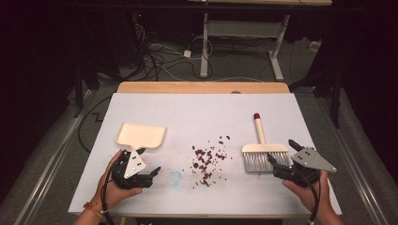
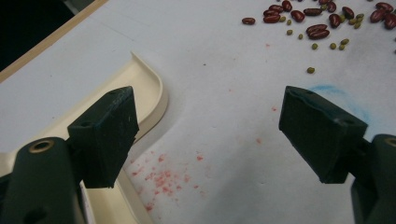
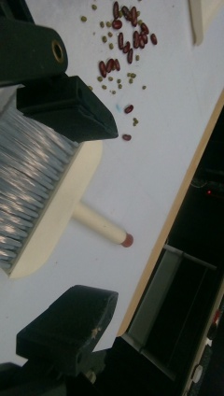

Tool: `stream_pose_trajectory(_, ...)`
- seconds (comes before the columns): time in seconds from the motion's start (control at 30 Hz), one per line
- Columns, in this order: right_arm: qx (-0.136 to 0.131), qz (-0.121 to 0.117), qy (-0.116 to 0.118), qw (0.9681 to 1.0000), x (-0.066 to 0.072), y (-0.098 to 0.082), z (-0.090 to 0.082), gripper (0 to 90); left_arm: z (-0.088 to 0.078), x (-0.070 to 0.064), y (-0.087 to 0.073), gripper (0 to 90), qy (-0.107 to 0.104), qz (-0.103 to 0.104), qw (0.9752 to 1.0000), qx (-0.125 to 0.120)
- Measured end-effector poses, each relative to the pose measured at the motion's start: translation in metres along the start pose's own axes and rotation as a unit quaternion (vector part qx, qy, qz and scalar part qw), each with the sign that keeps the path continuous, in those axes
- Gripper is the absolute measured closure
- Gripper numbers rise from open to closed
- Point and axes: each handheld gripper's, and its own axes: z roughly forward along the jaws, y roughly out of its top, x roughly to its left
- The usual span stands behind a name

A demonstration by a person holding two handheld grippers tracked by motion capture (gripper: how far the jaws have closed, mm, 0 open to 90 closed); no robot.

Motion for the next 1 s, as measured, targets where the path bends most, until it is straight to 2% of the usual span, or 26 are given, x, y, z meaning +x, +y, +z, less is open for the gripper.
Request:
stream_pose_trajectory(0.07,0.000,0.011,0.003,0.9999,0.000,0.001,0.000,19.3,0.000,0.000,-0.001,18.8,-0.002,-0.004,1.0000,-0.001)
stream_pose_trajectory(0.13,0.001,0.012,0.003,0.9999,0.000,0.000,0.000,19.3,0.001,0.000,-0.001,18.8,-0.002,-0.005,1.0000,0.000)
stream_pose_trajectory(0.4,0.006,0.015,-0.003,0.9999,-0.002,0.002,0.000,19.3,0.001,-0.003,-0.002,18.8,-0.007,0.008,0.9999,0.004)
stream_pose_trajectory(0.77,0.012,0.008,-0.005,0.9999,-0.005,0.009,0.011,19.2,0.003,-0.005,-0.002,18.8,-0.012,0.009,0.9998,0.011)
stream_pose_trajectory(0.8,0.023,0.003,-0.009,0.9997,-0.007,0.013,0.017,19.0,0.003,-0.005,-0.002,18.8,-0.012,0.010,0.9998,0.012)
stream_pose_trajectory(0.87,0.029,0.002,-0.011,0.9995,-0.011,0.018,0.023,19.0,0.004,-0.006,-0.002,18.8,-0.012,0.010,0.9998,0.012)
stream_pose_trajectory(1.0,0.065,0.019,-0.017,0.9976,-0.020,0.029,0.041,21.4,0.005,-0.008,-0.001,18.8,-0.014,0.014,0.9997,0.014)
